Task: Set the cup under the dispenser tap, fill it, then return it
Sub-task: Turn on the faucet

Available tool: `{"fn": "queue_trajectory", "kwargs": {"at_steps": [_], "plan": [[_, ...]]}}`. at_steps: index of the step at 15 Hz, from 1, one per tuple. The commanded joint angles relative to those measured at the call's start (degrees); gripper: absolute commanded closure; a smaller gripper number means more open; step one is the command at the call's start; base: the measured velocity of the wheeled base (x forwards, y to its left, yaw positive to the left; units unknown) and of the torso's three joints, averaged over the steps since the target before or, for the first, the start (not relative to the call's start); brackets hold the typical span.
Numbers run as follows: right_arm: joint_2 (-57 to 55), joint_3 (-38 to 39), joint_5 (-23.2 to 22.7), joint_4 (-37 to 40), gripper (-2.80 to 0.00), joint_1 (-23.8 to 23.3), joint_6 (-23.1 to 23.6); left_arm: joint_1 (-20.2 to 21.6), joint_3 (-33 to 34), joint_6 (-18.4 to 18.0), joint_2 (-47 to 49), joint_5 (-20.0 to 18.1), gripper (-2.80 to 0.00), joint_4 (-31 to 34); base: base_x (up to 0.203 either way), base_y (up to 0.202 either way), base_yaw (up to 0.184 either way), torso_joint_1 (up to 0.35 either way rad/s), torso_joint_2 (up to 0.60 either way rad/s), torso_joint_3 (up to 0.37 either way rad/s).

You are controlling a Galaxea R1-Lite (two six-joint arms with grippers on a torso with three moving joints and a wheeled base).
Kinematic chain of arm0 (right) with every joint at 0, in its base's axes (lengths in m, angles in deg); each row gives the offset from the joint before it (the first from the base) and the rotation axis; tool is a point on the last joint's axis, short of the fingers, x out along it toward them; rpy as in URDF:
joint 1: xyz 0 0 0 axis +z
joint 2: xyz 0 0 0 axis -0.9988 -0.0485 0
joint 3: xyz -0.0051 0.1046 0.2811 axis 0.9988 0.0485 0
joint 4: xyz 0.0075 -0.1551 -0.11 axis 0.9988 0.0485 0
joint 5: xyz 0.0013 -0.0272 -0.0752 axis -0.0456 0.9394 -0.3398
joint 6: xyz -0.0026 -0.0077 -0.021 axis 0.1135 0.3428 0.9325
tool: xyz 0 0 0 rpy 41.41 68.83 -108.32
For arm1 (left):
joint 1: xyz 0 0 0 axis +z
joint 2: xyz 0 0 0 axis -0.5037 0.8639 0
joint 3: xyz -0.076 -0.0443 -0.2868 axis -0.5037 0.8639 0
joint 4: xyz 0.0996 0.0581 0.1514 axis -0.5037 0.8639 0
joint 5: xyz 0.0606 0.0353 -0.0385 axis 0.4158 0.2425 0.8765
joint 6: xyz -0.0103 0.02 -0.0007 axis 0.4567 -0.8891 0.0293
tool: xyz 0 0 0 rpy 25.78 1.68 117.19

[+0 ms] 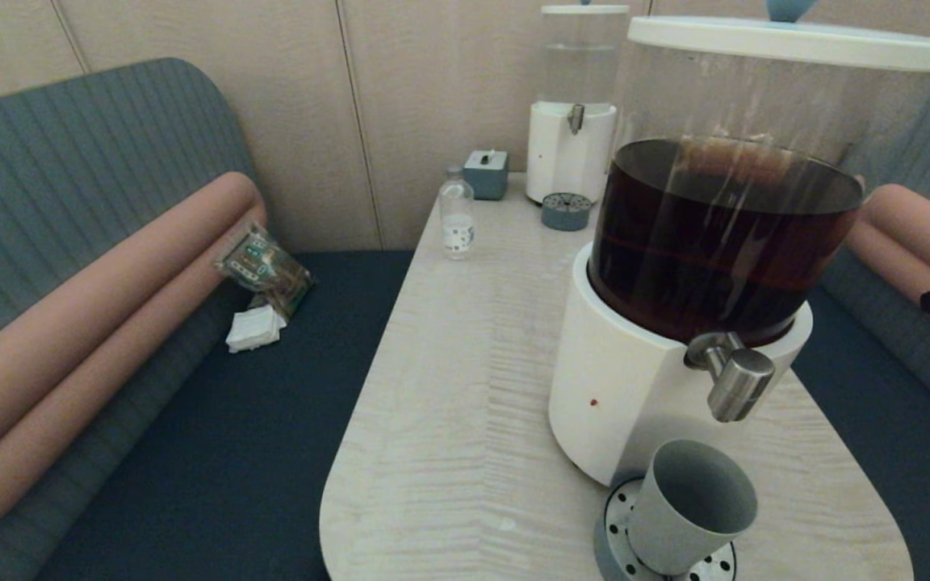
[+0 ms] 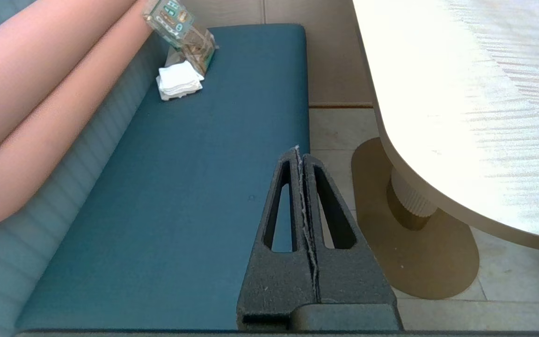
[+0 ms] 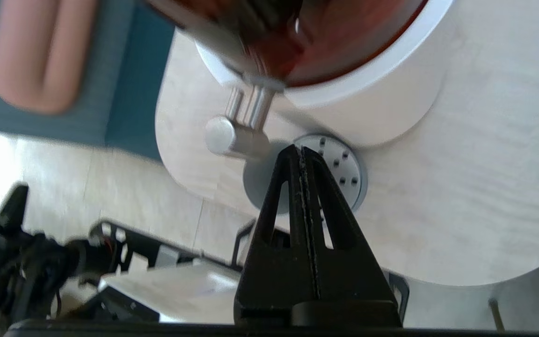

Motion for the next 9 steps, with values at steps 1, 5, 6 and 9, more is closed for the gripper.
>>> {"fn": "queue_trajectory", "kwargs": {"at_steps": [1, 5, 6, 9], "plan": [[-1.37, 1.72, -0.38, 0.06, 0.0, 0.84, 0.05, 0.03, 0.05, 0.02, 0.05, 0.0, 0.0, -0.05, 0.0, 0.0, 0.0, 0.0, 0.0, 0.0], [-0.48, 10.55, -1.39, -8.4, 0.0, 1.59, 2.67, 0.03, -0.03, 0.02, 0.13, 0.0, 0.0, 0.01, 0.0, 0.0, 0.0, 0.0, 0.0, 0.0], [-0.13, 12.97, -1.46, -11.14, 0.0, 1.88, 4.14, 0.03, -0.01, 0.02, 0.11, 0.0, 0.0, -0.06, 0.0, 0.0, 0.0, 0.0, 0.0, 0.0], [-0.56, 16.75, -1.51, -17.23, 0.0, 2.16, 6.94, 0.03, -0.01, 0.02, 0.05, 0.0, 0.0, -0.06, 0.0, 0.0, 0.0, 0.0, 0.0, 0.0]]}}
